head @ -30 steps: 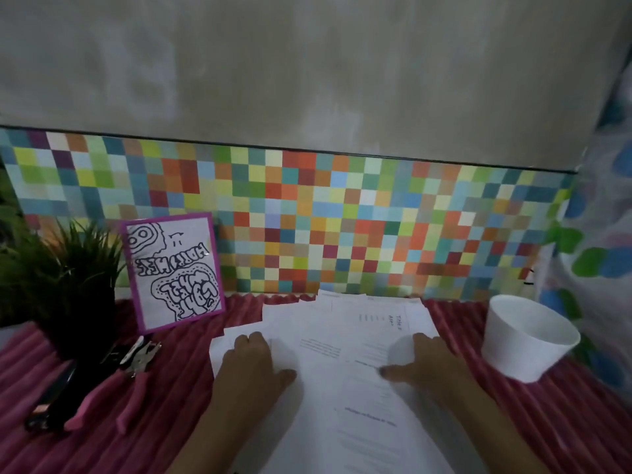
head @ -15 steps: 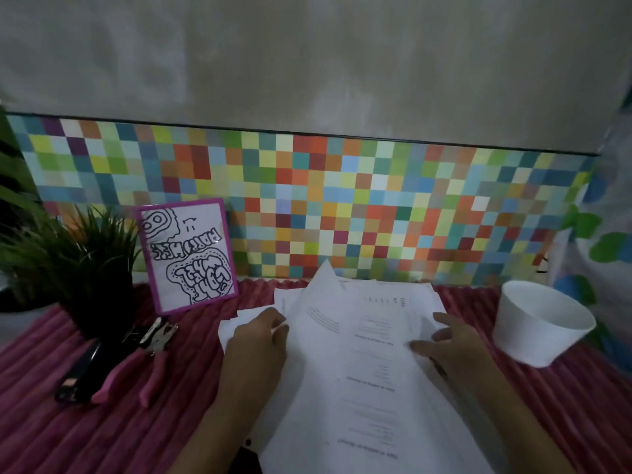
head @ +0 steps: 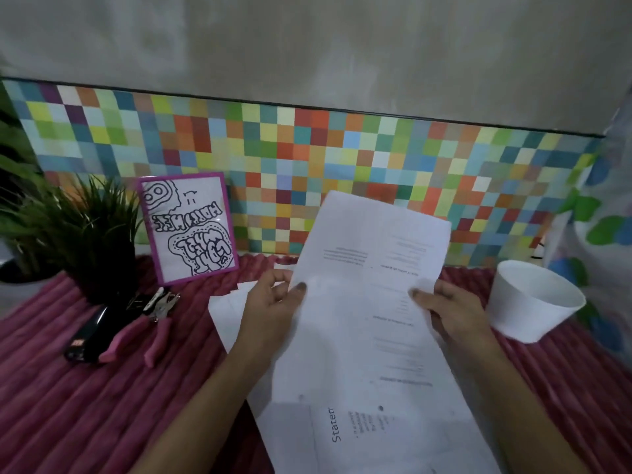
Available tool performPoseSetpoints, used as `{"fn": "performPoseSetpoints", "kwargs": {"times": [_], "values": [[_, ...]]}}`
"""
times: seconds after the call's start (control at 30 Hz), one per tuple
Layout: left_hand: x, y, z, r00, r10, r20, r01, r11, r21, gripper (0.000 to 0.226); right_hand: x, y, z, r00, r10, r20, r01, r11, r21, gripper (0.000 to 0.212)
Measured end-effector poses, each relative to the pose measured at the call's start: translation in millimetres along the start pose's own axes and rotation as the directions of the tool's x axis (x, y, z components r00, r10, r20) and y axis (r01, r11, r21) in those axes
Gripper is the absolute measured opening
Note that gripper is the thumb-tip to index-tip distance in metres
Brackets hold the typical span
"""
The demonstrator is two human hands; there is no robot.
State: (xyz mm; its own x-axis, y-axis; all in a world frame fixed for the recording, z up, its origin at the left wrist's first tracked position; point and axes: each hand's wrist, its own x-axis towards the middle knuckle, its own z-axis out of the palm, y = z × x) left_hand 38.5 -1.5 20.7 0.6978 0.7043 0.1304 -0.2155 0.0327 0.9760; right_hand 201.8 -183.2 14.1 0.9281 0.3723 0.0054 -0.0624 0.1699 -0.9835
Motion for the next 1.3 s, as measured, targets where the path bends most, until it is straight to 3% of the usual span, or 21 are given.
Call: {"fn": "performPoseSetpoints", "kwargs": {"times": [0.03, 0.1, 0.13, 0.2, 0.27, 0.3, 0.47, 0.57, 0.63, 0.7, 0.8, 0.87, 1.0, 1.17, 1.3], "values": [[-2, 1, 3, 0.999, -0.043, 0.009, 0.043, 0.998, 0.038, 0.021, 3, -1, -3, 1.000, -0.018, -0.020, 0.018, 0.999, -0.028, 0.012], [-2, -7, 1, 0.999, -0.043, 0.001, 0.040, 0.943, 0.330, 0.032, 9, -3, -13, 0.995, -0.070, -0.073, 0.059, 0.989, -0.135, 0.017], [-1, -14, -1, 1.000, -0.007, -0.010, 0.011, 0.854, 0.521, 0.033, 10, -6, -19, 0.991, -0.095, -0.092, 0.074, 0.976, -0.206, 0.019], [-3, -25, -6, 1.000, 0.024, 0.009, -0.021, 0.550, 0.835, 0.044, 11, -13, -30, 0.989, -0.127, -0.080, 0.088, 0.924, -0.372, 0.014], [-6, -31, -7, 0.999, -0.002, 0.045, -0.043, 0.277, 0.960, 0.068, 14, -16, -40, 0.993, -0.116, -0.038, 0.077, 0.837, -0.542, 0.008], [-7, -31, -7, 0.999, -0.004, 0.049, -0.046, 0.244, 0.969, 0.075, 17, -15, -45, 0.996, -0.086, -0.019, 0.058, 0.802, -0.594, 0.009], [-4, -24, -11, 0.999, -0.033, -0.017, 0.030, 0.452, 0.892, 0.085, 22, -13, -64, 0.986, 0.140, 0.089, -0.036, 0.705, -0.709, 0.014], [-3, -20, -15, 0.999, -0.038, -0.011, 0.030, 0.530, 0.848, 0.087, 20, -10, -60, 0.976, 0.178, 0.124, -0.062, 0.777, -0.627, 0.016], [3, -19, -19, 1.000, 0.002, -0.024, 0.018, 0.609, 0.793, 0.076, 16, -7, -48, 0.965, 0.204, 0.163, -0.081, 0.827, -0.556, 0.015], [7, -15, -19, 0.997, 0.057, -0.051, -0.001, 0.674, 0.739, 0.048, 14, -3, -36, 0.965, 0.207, 0.163, -0.099, 0.859, -0.503, 0.014], [9, -16, -17, 0.985, 0.171, -0.023, -0.088, 0.615, 0.784, 0.019, 12, 4, -22, 0.975, 0.189, 0.118, -0.127, 0.907, -0.401, 0.013], [11, -23, -16, 0.977, 0.213, -0.015, -0.105, 0.541, 0.834, 0.028, 10, 8, -14, 0.985, 0.156, 0.077, -0.123, 0.936, -0.329, 0.016], [15, -28, -13, 0.922, 0.383, 0.061, -0.263, 0.503, 0.824, 0.042, 9, 13, -4, 0.994, 0.108, 0.005, -0.105, 0.971, -0.215, 0.021], [4, -20, -3, 0.980, 0.200, 0.018, -0.178, 0.826, 0.535, 0.034, 3, 15, 4, 0.986, 0.138, 0.092, -0.126, 0.984, -0.127, 0.020], [7, -23, -3, 0.978, 0.188, 0.088, -0.208, 0.871, 0.446, 0.036, 5, 14, 6, 0.993, 0.085, 0.086, -0.079, 0.994, -0.070, 0.032]]}}
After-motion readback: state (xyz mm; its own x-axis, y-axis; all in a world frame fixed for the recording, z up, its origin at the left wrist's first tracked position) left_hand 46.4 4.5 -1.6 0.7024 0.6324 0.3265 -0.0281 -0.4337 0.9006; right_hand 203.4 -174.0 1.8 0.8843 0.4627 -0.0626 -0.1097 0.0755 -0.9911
